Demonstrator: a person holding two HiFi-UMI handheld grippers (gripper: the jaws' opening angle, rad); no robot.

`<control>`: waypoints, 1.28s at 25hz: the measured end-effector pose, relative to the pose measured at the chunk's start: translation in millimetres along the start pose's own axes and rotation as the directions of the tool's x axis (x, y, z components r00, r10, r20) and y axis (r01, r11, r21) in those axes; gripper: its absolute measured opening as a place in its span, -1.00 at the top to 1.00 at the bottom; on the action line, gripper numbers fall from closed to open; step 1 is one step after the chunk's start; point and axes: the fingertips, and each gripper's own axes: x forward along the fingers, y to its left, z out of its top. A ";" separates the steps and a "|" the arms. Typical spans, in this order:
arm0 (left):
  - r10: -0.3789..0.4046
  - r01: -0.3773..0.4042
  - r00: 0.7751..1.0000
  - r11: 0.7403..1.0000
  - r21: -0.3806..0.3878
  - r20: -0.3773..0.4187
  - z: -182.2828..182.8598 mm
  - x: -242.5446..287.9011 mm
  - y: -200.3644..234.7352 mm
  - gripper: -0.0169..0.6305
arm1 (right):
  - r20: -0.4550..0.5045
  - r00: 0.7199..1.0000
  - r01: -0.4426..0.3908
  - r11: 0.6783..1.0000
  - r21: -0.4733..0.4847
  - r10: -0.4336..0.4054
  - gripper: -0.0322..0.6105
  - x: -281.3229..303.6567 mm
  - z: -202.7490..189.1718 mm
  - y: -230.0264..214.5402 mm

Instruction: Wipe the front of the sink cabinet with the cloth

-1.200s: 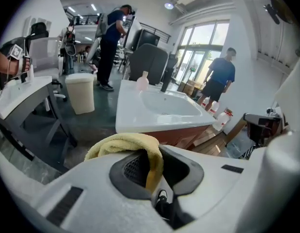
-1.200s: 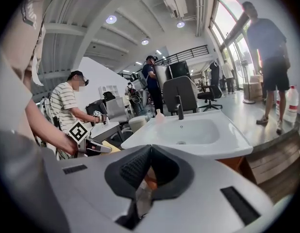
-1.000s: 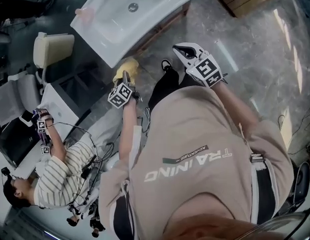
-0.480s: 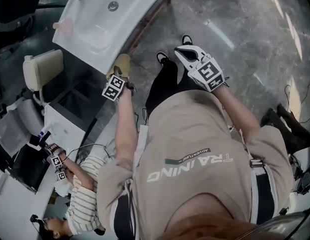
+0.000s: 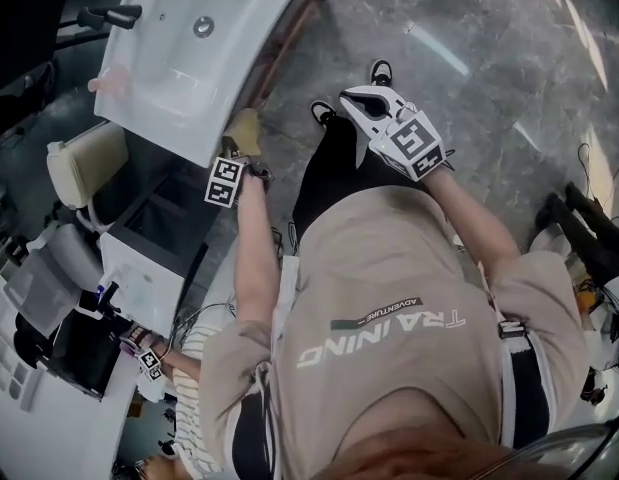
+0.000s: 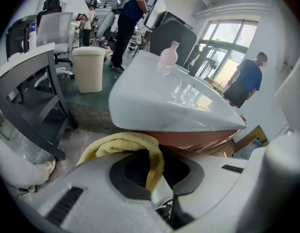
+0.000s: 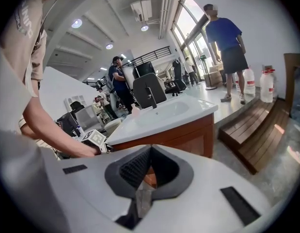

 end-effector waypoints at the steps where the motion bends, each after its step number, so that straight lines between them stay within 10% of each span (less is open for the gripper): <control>1: 0.001 -0.001 1.000 1.000 0.007 0.002 0.2 2.0 -3.5 0.82 | 0.005 1.000 0.006 1.000 0.008 -0.006 0.86 -0.6 -0.3 -5.1; 32: -0.139 0.142 0.989 0.988 0.066 -0.047 -15.7 89.5 -216.1 0.82 | 0.001 0.997 0.081 0.991 0.104 -0.082 0.86 -48.4 5.0 -158.4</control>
